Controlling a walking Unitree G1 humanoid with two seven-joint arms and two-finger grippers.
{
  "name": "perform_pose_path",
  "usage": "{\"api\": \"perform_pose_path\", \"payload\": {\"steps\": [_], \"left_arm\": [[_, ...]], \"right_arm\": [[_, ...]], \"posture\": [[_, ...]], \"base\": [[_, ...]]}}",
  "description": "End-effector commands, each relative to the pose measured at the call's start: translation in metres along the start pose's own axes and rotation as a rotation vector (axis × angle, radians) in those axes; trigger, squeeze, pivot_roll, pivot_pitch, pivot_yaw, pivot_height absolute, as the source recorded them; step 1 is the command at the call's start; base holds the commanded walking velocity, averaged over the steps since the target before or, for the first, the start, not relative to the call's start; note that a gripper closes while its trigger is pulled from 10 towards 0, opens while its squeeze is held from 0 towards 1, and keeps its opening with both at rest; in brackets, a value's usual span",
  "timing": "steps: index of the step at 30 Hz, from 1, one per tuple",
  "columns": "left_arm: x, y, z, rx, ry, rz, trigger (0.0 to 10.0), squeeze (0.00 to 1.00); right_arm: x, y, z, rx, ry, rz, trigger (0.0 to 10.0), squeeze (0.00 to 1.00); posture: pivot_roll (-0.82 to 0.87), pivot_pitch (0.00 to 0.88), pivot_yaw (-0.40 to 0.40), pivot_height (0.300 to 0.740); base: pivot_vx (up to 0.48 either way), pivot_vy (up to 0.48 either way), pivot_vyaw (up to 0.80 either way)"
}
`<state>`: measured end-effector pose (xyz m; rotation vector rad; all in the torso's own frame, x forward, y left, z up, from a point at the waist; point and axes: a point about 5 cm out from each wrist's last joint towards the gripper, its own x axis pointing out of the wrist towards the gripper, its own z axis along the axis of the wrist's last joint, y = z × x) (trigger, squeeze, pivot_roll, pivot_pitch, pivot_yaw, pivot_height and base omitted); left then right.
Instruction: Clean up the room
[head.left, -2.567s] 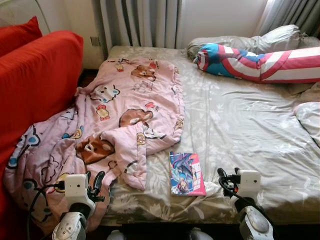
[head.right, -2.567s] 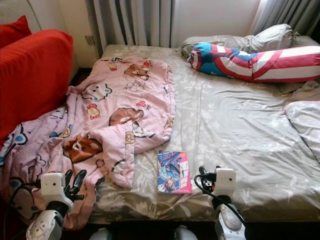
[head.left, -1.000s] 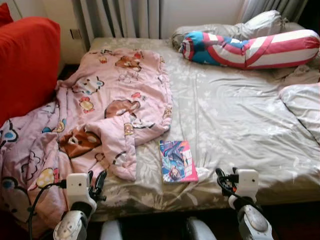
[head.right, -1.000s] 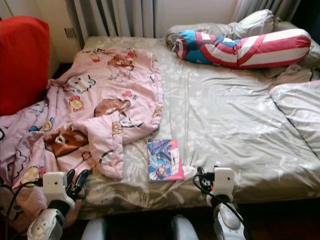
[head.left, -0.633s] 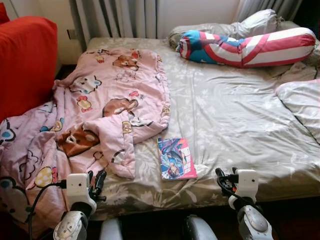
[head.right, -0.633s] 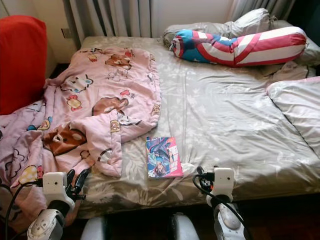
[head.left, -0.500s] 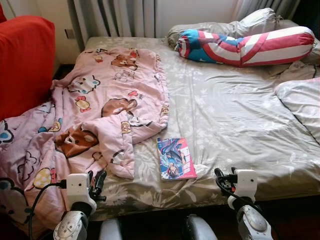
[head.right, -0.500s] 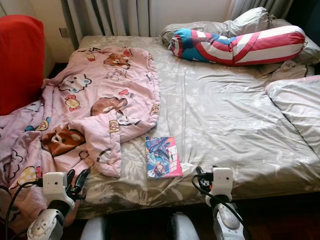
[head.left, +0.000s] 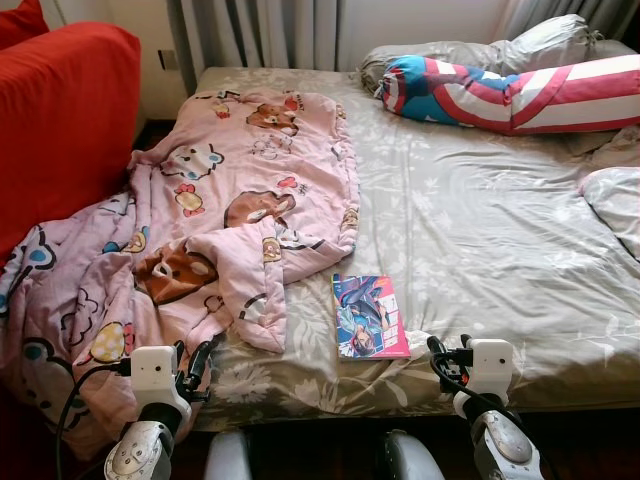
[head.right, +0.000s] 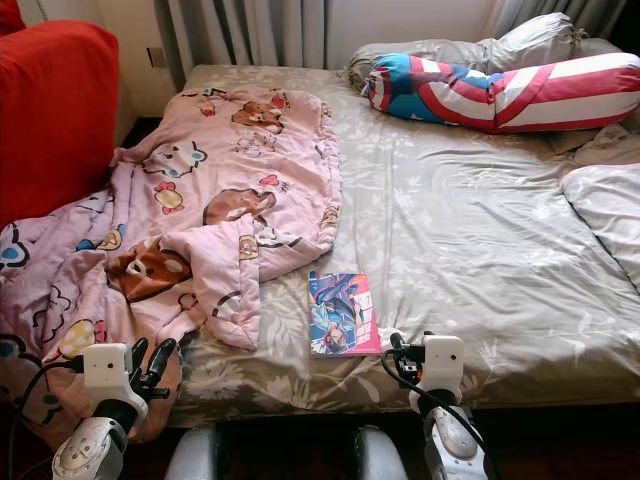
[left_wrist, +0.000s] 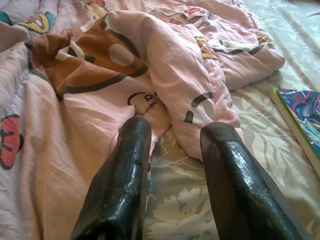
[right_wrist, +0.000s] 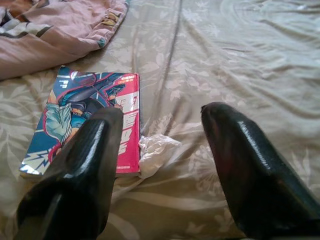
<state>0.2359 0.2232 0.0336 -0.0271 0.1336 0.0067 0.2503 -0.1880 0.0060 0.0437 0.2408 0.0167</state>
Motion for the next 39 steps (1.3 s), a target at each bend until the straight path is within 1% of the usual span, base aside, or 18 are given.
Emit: {"api": "perform_pose_path", "payload": {"steps": [1,4,5,15,18,20,21,24,29,30,32,34,37,39], "left_arm": [[0.0,0.0,-0.002,-0.006,0.018,0.0,10.0,0.0],[0.0,0.0,-0.002,-0.007,0.015,0.0,10.0,0.0],[0.0,0.0,-0.002,-0.006,0.015,-0.001,10.0,0.0],[0.002,0.0,-0.001,-0.008,0.013,-0.009,10.0,0.0],[0.002,0.0,0.0,0.001,0.011,-0.009,10.0,0.0],[0.003,0.0,0.0,-0.004,0.007,-0.011,10.0,0.0],[0.002,0.0,0.0,-0.004,0.007,-0.011,10.0,0.0],[0.001,0.0,0.0,-0.003,0.007,-0.011,10.0,0.0],[0.001,0.0,0.0,-0.003,0.008,-0.011,10.0,0.0],[0.004,0.0,0.003,-0.003,0.001,-0.015,10.0,0.0],[0.008,-0.002,0.008,-0.004,-0.013,-0.022,10.0,0.0],[0.014,-0.004,0.016,-0.001,-0.033,-0.036,10.0,0.0],[0.016,-0.005,0.019,-0.005,-0.04,-0.037,10.0,0.0],[0.019,-0.007,0.023,-0.002,-0.051,-0.044,10.0,0.0]], "right_arm": [[-0.001,-0.002,-0.001,-0.02,0.002,-0.003,10.0,0.0],[-0.001,-0.002,-0.001,-0.021,0.001,-0.001,10.0,0.0],[-0.001,-0.002,-0.001,-0.005,0.002,-0.008,10.0,0.0],[0.001,-0.003,-0.001,0.003,0.008,-0.021,10.0,0.0],[0.002,-0.005,-0.001,0.002,0.01,-0.034,10.0,0.0],[0.002,-0.008,-0.002,0.008,0.018,-0.061,10.0,0.0],[0.003,-0.012,-0.004,0.016,0.032,-0.095,10.0,0.0],[0.004,-0.016,-0.006,0.031,0.053,-0.128,10.0,0.0],[0.004,-0.018,-0.007,0.037,0.063,-0.14,10.0,0.0],[0.009,-0.022,-0.009,0.055,0.102,-0.163,10.0,0.0],[0.016,-0.027,-0.011,0.079,0.154,-0.184,10.0,0.0],[0.025,-0.025,-0.007,0.1,0.185,-0.16,10.0,0.0],[0.03,-0.022,-0.002,0.086,0.182,-0.144,10.0,0.0],[0.035,-0.021,0.003,0.108,0.176,-0.144,10.0,0.0]], "posture": [[-0.01,0.085,-0.058,0.613],[-0.01,0.087,-0.058,0.613],[-0.01,0.087,-0.058,0.613],[-0.01,0.08,-0.056,0.613],[-0.01,0.082,-0.055,0.613],[-0.01,0.082,-0.056,0.613],[-0.01,0.084,-0.055,0.613],[-0.01,0.089,-0.055,0.613],[-0.01,0.089,-0.055,0.613],[0.01,0.114,-0.05,0.613],[0.01,0.119,-0.047,0.613],[0.02,0.131,-0.044,0.613],[0.02,0.14,-0.04,0.613],[0.04,0.161,-0.04,0.613]], "base": [[0.307,0.0,0.55],[0.322,0.0,0.8],[0.334,0.0,0.0],[0.333,0.0,0.0],[0.0,0.0,0.0],[0.0,0.0,0.0],[0.0,0.0,0.0],[0.0,0.0,0.0],[0.0,0.0,0.0],[0.0,0.0,0.0],[0.0,0.0,0.0],[0.0,0.0,0.0],[0.0,0.0,0.0],[0.0,0.0,0.0]]}}
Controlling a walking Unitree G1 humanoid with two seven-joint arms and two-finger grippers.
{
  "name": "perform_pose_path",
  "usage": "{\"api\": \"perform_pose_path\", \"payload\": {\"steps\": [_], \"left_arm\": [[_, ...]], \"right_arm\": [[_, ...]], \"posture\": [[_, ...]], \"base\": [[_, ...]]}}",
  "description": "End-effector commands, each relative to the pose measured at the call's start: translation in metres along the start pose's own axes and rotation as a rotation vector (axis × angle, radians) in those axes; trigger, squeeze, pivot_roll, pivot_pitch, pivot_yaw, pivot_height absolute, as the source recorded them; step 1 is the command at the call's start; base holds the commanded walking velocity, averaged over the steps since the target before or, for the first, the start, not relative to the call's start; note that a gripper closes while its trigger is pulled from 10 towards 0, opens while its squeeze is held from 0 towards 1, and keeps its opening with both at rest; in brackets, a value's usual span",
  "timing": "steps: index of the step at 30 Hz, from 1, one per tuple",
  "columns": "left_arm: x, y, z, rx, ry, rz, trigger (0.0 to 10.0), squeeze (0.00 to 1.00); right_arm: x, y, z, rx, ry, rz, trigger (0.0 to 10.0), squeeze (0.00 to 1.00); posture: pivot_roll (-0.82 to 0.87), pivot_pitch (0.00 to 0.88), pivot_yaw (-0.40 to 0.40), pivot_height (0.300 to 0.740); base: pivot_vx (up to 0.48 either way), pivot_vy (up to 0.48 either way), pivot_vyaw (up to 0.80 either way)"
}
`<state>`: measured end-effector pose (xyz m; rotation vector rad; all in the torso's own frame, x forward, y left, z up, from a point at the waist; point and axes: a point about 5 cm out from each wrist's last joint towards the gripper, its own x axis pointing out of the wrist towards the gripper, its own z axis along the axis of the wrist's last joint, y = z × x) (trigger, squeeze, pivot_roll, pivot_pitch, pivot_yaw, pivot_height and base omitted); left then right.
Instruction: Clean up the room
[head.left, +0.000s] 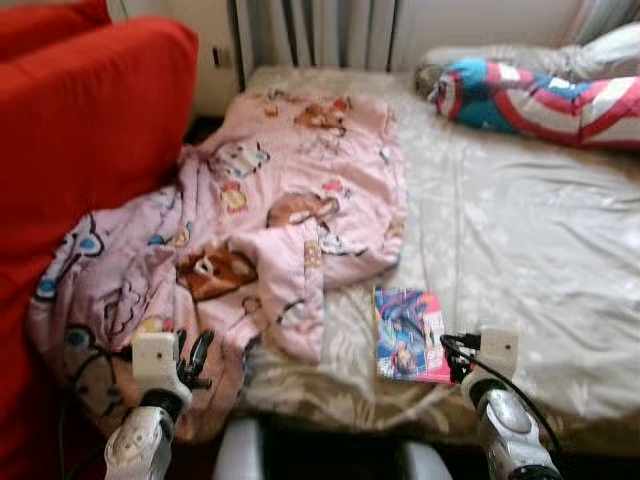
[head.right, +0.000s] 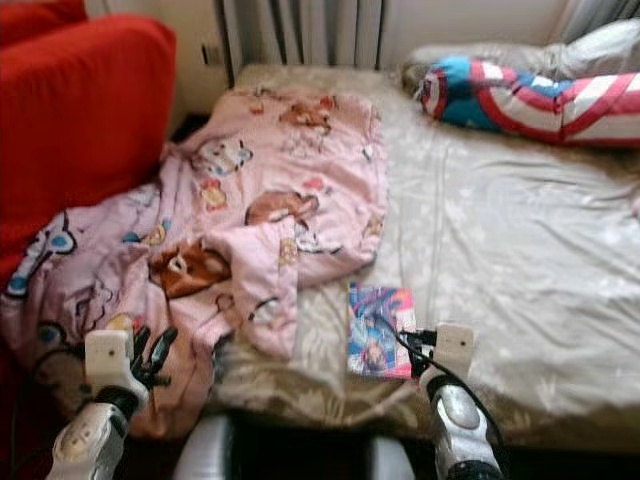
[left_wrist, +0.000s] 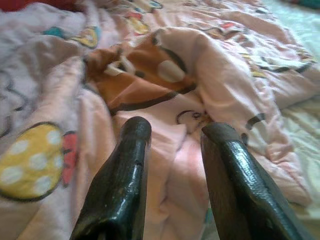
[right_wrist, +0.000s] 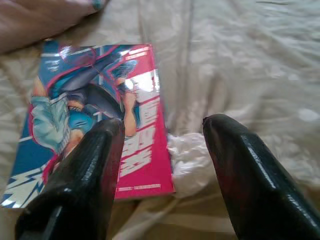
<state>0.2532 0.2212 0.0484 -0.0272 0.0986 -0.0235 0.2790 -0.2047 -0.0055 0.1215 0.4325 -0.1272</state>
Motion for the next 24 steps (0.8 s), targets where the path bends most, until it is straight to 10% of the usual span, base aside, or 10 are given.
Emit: {"api": "perform_pose_path", "payload": {"steps": [1,8,9,10,12,20,21,24], "left_arm": [[0.004,-0.005,0.007,-0.005,-0.022,-0.014,10.0,0.0],[0.003,-0.009,0.017,-0.014,-0.051,-0.023,10.0,0.0],[0.002,-0.009,0.019,-0.014,-0.053,-0.024,10.0,0.0],[0.001,-0.008,0.019,-0.013,-0.054,-0.025,10.0,0.0],[0.0,-0.008,0.021,-0.012,-0.054,-0.027,10.0,0.0],[-0.01,-0.005,0.02,-0.001,-0.032,-0.021,10.0,0.0],[-0.013,-0.003,0.02,0.005,-0.024,-0.021,10.0,0.0],[-0.016,0.0,0.02,0.009,-0.016,-0.012,10.0,0.0]], "right_arm": [[0.004,-0.002,0.01,0.024,-0.013,-0.009,10.0,0.0],[0.013,-0.002,0.026,0.059,-0.028,-0.04,10.0,0.0],[0.014,-0.001,0.031,0.073,-0.039,-0.039,10.0,0.32],[0.015,-0.002,0.033,0.078,-0.043,-0.04,10.0,0.89],[0.016,-0.002,0.035,0.083,-0.042,-0.042,10.0,1.0],[0.018,-0.015,0.046,0.235,-0.082,-0.149,10.0,1.0],[0.018,-0.017,0.047,0.28,-0.082,-0.166,10.0,0.0],[0.018,-0.018,0.046,0.31,-0.079,-0.182,10.0,0.0]], "posture": [[0.06,0.171,-0.039,0.613],[0.07,0.212,-0.018,0.613],[0.07,0.224,-0.015,0.613],[0.07,0.226,-0.013,0.613],[0.07,0.243,-0.007,0.613],[0.08,0.295,0.006,0.613],[0.08,0.298,0.007,0.613],[0.09,0.304,0.012,0.613]], "base": [[0.0,0.0,0.0],[0.0,0.0,0.0],[0.0,0.0,0.0],[0.0,0.0,0.0],[0.0,0.0,0.0],[0.0,0.0,0.0],[0.0,0.0,0.0],[0.0,0.0,0.0]]}}
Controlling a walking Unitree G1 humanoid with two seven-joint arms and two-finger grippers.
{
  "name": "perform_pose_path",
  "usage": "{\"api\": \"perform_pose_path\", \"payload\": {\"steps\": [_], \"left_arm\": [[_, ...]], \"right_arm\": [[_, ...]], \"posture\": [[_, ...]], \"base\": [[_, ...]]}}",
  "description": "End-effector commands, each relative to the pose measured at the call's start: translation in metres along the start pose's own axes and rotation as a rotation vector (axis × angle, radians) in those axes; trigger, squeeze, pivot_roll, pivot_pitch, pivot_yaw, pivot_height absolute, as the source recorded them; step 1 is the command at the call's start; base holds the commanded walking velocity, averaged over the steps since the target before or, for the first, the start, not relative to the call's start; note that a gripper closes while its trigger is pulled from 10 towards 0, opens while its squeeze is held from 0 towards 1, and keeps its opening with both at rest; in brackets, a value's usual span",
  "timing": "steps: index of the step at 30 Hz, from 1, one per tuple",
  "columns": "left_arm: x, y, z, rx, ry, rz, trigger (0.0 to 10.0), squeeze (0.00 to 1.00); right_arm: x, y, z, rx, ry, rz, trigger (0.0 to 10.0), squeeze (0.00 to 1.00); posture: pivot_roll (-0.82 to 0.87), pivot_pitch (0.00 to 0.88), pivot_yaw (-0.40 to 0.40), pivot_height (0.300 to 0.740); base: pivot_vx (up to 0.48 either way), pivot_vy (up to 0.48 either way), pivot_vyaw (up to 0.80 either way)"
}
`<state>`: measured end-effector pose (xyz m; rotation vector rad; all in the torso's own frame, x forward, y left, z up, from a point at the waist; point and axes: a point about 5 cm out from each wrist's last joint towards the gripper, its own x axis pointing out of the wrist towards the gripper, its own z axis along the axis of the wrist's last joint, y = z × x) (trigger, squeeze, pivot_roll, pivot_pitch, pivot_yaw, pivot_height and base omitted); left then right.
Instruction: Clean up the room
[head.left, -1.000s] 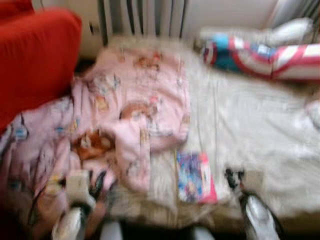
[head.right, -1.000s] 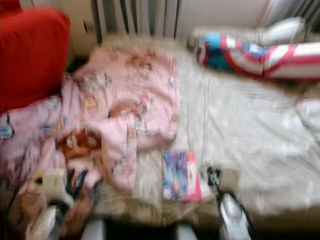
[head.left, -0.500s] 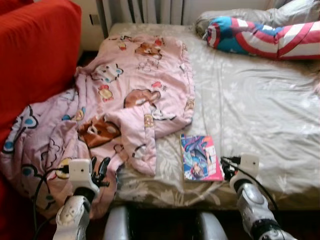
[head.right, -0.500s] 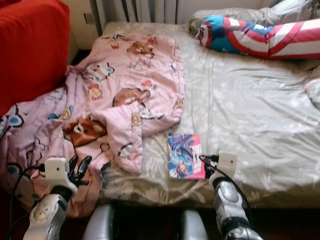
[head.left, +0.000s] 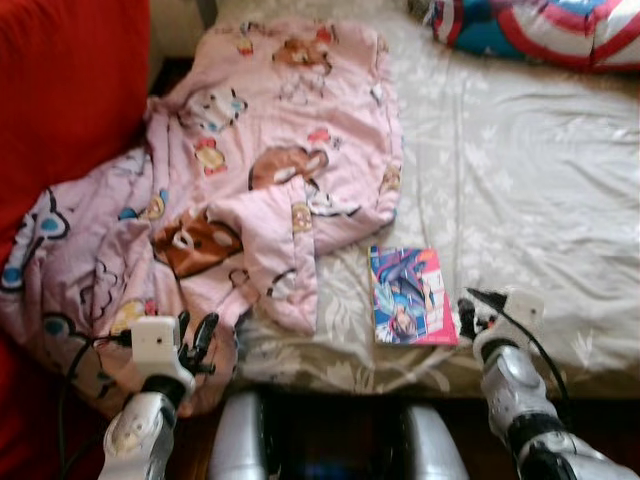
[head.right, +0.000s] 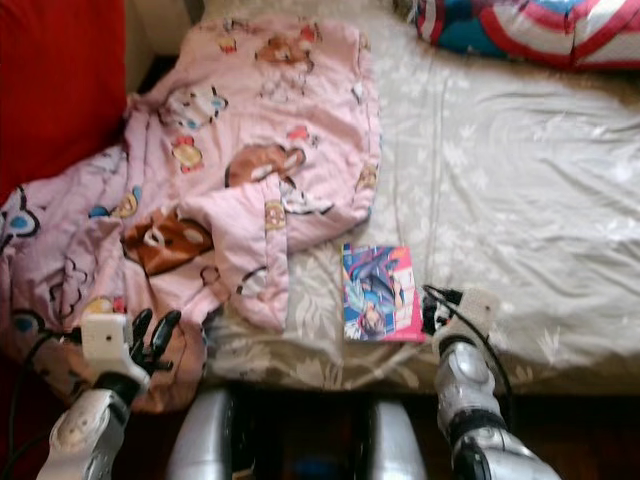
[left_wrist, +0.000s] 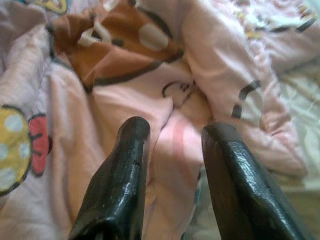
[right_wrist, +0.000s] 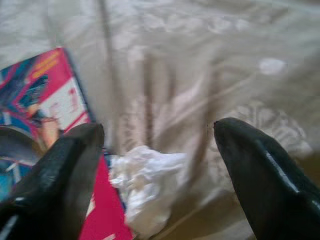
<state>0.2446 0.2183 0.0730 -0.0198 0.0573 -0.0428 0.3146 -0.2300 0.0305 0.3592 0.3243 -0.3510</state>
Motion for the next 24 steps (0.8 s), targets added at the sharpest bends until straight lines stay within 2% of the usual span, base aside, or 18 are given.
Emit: {"api": "perform_pose_path", "payload": {"steps": [1,9,18,19,20,21,22,23,24], "left_arm": [[-0.007,0.004,-0.003,0.001,0.027,0.01,10.0,0.0],[-0.014,0.006,-0.002,0.012,0.047,0.004,10.0,0.0],[-0.015,0.007,-0.001,0.018,0.061,0.004,10.0,0.0],[-0.017,0.007,-0.002,0.02,0.064,0.003,10.0,0.0],[-0.018,0.007,-0.002,0.021,0.065,0.003,10.0,0.0],[-0.018,0.007,-0.002,0.021,0.067,0.003,10.0,0.0],[-0.019,0.007,-0.001,0.021,0.068,0.003,10.0,0.0],[-0.019,0.007,-0.001,0.021,0.068,0.003,10.0,0.0],[-0.019,0.007,-0.001,0.022,0.07,0.003,10.0,0.0]], "right_arm": [[-0.001,-0.004,-0.004,0.025,0.017,-0.028,10.0,0.0],[-0.003,-0.006,-0.012,0.091,0.05,-0.042,10.0,0.0],[-0.003,-0.002,-0.014,0.092,0.06,-0.041,10.0,0.0],[-0.003,0.0,-0.015,0.092,0.064,-0.035,4.4,0.0],[-0.004,0.001,-0.016,0.091,0.066,-0.031,3.5,0.0],[-0.004,0.002,-0.017,0.09,0.067,-0.027,3.5,0.0],[-0.004,0.002,-0.018,0.09,0.069,-0.026,2.0,0.0],[-0.004,0.002,-0.018,0.09,0.069,-0.026,2.0,0.0],[-0.004,0.002,-0.019,0.089,0.075,-0.026,0.4,0.0]], "posture": [[0.1,0.306,0.014,0.613],[0.12,0.318,0.031,0.613],[0.12,0.315,0.031,0.613],[0.12,0.314,0.031,0.613],[0.12,0.314,0.031,0.613],[0.13,0.314,0.032,0.613],[0.13,0.314,0.032,0.613],[0.13,0.314,0.032,0.613],[0.13,0.316,0.031,0.613]], "base": [[0.0,0.0,0.0],[0.0,0.0,0.0],[0.0,0.0,0.0],[0.0,0.0,0.0],[0.0,0.0,0.0],[0.0,0.0,0.0],[0.0,0.0,0.0],[0.0,0.0,0.0],[0.0,0.0,0.0]]}}
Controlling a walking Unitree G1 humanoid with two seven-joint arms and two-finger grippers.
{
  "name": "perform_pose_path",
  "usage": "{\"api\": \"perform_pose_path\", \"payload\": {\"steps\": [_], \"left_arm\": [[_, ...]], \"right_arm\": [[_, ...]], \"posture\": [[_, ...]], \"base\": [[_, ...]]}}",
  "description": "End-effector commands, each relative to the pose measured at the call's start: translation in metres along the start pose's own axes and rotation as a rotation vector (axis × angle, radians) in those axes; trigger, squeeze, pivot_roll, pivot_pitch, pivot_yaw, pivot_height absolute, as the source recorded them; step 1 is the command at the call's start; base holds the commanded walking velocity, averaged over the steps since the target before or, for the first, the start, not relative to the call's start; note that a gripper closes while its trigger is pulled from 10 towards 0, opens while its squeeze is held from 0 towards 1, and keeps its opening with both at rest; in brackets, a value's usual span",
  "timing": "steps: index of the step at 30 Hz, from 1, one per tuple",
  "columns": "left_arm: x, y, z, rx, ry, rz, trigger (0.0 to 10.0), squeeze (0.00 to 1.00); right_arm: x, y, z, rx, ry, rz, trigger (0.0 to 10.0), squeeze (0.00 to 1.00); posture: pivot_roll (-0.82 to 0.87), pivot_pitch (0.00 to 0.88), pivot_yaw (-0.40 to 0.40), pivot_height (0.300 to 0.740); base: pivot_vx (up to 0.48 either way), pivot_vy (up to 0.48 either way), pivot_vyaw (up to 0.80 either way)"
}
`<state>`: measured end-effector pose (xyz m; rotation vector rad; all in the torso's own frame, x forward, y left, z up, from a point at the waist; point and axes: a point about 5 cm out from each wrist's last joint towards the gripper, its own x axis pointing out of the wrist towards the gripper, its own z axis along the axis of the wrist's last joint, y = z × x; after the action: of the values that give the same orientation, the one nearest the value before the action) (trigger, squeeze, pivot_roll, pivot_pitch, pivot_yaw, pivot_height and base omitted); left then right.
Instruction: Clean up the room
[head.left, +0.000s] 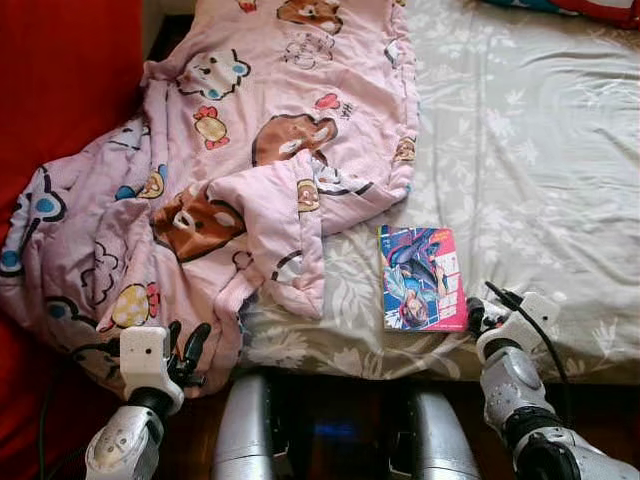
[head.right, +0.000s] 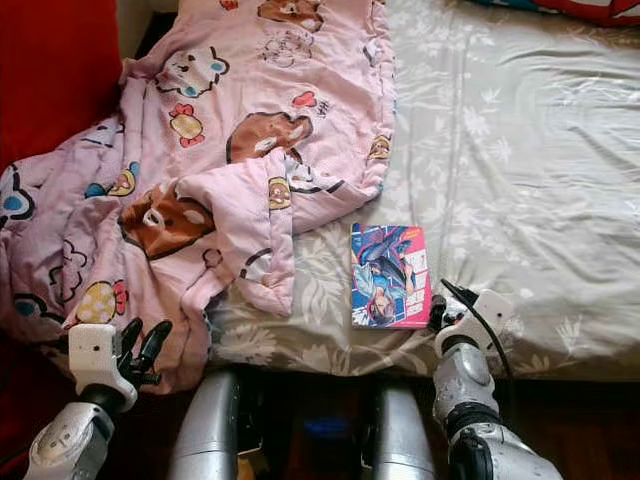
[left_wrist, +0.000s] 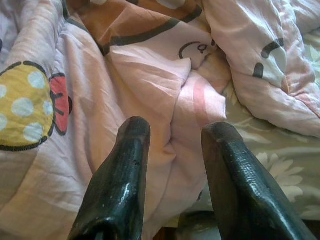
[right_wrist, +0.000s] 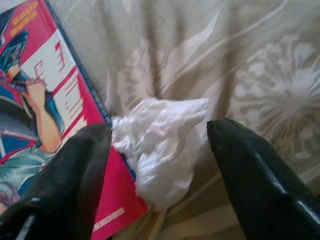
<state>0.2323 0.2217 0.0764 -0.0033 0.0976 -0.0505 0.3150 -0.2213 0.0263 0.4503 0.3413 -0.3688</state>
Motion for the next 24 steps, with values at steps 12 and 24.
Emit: {"api": "perform_pose_path", "payload": {"steps": [12,24], "left_arm": [[-0.0082,0.0045,-0.0029,0.012,0.039,0.007,10.0,0.0],[-0.0096,0.0048,-0.0037,0.012,0.047,0.012,10.0,0.0]], "right_arm": [[-0.0048,-0.0065,-0.0171,0.0,0.068,-0.034,10.0,0.0],[-0.0054,-0.0079,-0.0185,0.002,0.072,-0.038,0.0,0.0]], "posture": [[0.13,0.316,0.037,0.613],[0.14,0.312,0.038,0.613]], "base": [[0.0,0.0,0.0],[0.0,0.0,0.0]]}}
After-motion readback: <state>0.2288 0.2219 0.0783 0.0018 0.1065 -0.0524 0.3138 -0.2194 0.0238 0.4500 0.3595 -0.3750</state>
